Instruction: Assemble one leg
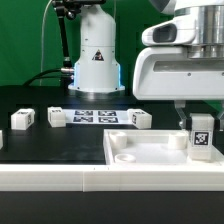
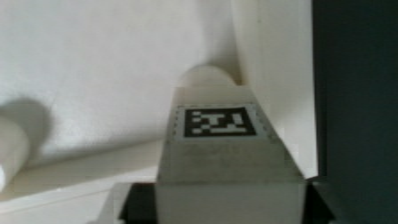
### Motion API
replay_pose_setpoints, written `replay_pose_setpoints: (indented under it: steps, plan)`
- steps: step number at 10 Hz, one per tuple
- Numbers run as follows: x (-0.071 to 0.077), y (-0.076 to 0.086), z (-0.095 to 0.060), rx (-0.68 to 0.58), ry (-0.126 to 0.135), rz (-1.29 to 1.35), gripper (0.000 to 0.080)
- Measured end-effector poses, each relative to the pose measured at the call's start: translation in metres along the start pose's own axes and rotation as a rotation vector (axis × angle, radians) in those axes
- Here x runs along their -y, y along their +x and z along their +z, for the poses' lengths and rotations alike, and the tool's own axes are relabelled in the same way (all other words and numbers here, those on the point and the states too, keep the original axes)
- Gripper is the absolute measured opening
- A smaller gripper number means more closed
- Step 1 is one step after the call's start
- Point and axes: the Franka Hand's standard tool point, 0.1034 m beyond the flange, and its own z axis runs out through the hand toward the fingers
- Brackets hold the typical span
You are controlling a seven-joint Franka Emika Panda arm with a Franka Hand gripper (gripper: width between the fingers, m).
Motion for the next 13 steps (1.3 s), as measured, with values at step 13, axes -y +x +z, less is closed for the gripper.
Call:
replay_pose_setpoints:
  steps: [13]
  plan:
    - [-0.0058,-0.0035,0.001,-0.01,0.006,0.9,0.0554]
